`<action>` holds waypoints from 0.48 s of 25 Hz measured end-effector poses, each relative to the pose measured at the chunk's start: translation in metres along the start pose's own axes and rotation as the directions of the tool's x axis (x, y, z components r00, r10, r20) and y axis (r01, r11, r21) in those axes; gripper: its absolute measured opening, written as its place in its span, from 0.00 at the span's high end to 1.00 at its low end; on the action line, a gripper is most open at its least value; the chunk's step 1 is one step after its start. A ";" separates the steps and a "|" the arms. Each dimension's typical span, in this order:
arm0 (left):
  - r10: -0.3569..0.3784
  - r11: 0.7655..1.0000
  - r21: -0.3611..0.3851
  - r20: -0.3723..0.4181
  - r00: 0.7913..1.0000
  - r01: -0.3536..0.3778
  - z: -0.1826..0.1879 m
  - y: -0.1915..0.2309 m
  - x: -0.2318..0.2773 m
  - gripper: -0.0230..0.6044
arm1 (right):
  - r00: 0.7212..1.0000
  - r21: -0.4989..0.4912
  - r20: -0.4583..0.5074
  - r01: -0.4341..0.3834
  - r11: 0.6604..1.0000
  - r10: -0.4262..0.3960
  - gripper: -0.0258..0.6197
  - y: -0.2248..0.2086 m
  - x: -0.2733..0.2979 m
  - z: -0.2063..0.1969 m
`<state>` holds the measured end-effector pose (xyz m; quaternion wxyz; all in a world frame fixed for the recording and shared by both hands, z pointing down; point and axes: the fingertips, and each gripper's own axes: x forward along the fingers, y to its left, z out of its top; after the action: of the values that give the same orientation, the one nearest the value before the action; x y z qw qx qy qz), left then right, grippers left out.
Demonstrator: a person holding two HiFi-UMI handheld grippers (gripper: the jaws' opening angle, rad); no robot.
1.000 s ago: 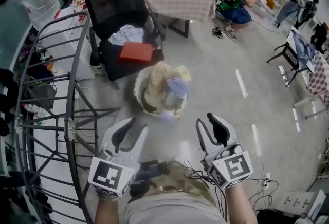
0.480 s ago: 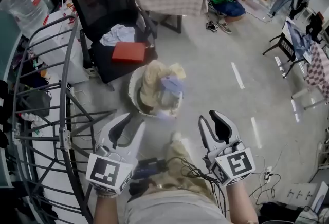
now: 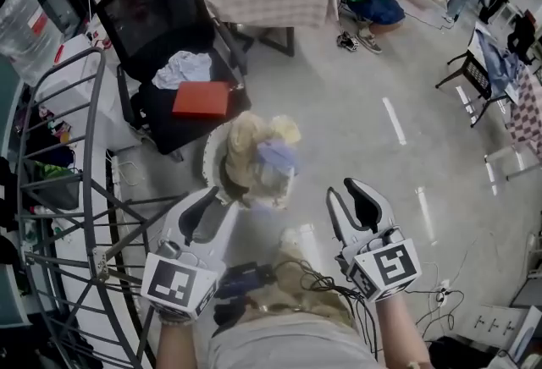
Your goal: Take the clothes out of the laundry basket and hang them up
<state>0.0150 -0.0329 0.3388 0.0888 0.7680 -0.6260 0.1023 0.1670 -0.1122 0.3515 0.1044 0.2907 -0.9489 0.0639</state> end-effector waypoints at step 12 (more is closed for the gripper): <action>-0.050 0.999 0.009 -0.070 0.996 0.051 0.001 0.008 0.108 0.77 | 0.994 0.010 -0.100 -0.037 0.999 0.038 0.78 -0.081 0.051 -0.026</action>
<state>0.0287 -0.1365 0.3663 0.1090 0.7800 -0.6023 0.1302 0.1758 -0.2014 0.3934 0.1495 0.2696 -0.9475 0.0845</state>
